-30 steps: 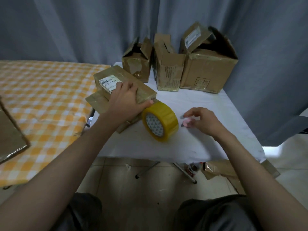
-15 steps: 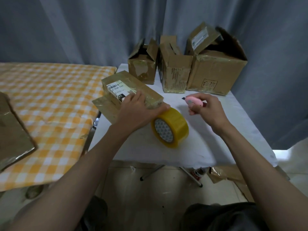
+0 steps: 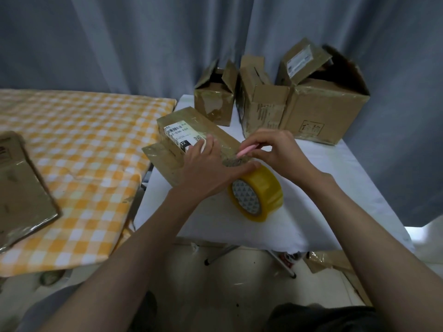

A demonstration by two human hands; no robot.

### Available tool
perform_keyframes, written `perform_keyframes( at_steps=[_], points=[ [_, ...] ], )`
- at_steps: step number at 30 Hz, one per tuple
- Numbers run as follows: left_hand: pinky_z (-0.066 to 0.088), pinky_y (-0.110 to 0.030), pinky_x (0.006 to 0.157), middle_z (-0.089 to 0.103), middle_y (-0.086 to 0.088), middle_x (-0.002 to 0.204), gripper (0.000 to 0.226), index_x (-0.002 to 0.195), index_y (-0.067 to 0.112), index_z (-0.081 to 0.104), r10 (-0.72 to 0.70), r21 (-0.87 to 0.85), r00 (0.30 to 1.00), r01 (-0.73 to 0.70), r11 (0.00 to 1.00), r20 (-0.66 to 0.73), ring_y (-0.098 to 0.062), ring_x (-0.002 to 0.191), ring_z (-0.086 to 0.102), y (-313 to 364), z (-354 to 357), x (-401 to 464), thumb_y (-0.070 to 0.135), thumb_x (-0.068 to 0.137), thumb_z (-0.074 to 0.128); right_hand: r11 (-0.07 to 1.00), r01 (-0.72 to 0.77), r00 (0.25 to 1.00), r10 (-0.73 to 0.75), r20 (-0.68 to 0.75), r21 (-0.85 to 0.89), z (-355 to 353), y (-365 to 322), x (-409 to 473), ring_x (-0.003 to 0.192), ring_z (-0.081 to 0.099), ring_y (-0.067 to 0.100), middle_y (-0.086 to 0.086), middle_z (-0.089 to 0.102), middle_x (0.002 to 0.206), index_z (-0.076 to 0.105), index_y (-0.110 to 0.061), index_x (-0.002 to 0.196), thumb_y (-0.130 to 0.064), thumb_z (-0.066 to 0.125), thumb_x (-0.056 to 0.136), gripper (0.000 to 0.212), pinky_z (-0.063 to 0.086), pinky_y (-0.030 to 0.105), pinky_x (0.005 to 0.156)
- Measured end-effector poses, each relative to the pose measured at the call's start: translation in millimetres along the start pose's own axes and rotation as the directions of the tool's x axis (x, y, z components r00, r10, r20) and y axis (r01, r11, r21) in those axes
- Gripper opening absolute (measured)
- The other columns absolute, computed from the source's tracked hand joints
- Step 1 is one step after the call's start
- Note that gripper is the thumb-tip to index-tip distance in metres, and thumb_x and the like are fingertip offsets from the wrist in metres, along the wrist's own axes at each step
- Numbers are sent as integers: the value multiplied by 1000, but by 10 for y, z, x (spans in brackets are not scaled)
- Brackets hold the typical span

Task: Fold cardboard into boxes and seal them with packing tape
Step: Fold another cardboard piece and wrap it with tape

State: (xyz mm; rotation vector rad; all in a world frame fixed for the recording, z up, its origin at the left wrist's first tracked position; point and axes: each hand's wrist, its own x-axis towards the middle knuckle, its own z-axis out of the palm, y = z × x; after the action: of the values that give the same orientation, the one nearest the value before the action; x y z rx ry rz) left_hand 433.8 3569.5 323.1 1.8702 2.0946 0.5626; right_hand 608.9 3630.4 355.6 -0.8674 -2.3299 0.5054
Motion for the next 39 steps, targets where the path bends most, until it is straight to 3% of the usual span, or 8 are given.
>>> perform_keyframes(
  at_steps=[11,19,24,26,28,31,35,39],
  points=[
    [9,-49,122,8,-5,166,130,158,13,16,-11,15,1000,11,1000,15,-23,152,5,-14,10,21,100,62,31,995,16,999,-11,52,-96,-7,125,32,85,64,8,-2,71,91,81,-17,92,-4,77,83,16,52,20,77],
    [7,-48,122,7,-4,166,143,158,13,14,-6,53,999,4,999,34,-23,152,4,-24,21,47,106,50,16,879,-368,917,397,38,-303,158,522,-254,80,56,23,0,58,85,58,-14,79,-5,63,82,11,48,38,70],
    [6,-48,122,7,-3,166,145,158,13,11,-13,49,999,11,999,32,-23,152,4,-20,21,59,106,47,14,859,-477,869,493,49,-185,119,492,-229,84,59,17,6,67,94,74,-15,88,-16,71,89,3,44,23,68],
    [7,-48,122,7,-3,166,145,158,13,12,-14,45,999,12,999,32,-23,152,4,-22,25,56,106,46,14,798,-596,802,598,6,94,66,339,-142,81,63,13,3,73,90,79,-15,90,-22,70,92,12,48,17,63],
    [8,-48,122,8,-4,166,144,158,14,13,-19,38,999,18,999,27,-23,152,5,-20,26,61,106,48,15,632,-723,685,709,166,279,36,184,-41,84,68,15,6,76,90,79,-16,94,-35,69,92,21,55,22,66],
    [9,-47,122,10,-6,166,135,158,12,14,-9,46,1000,9,999,7,-24,151,8,-6,20,57,103,58,23,471,-848,531,748,398,245,29,-2,81,98,72,25,7,76,104,72,-15,111,-50,75,83,45,61,39,84],
    [15,-45,119,22,-7,163,131,155,12,27,11,23,1000,-12,1000,13,-27,148,18,-39,-51,46,102,60,17,386,-889,457,757,466,245,69,-113,136,110,66,37,15,69,120,60,-13,127,-43,79,80,59,53,52,99],
    [37,-45,100,54,-9,132,82,128,12,56,120,185,982,-92,978,-144,-28,121,44,-108,-116,206,74,91,18,322,-906,419,769,482,273,88,-150,126,112,64,38,17,67,122,56,-12,131,-35,82,81,61,50,53,102]
  ],
)
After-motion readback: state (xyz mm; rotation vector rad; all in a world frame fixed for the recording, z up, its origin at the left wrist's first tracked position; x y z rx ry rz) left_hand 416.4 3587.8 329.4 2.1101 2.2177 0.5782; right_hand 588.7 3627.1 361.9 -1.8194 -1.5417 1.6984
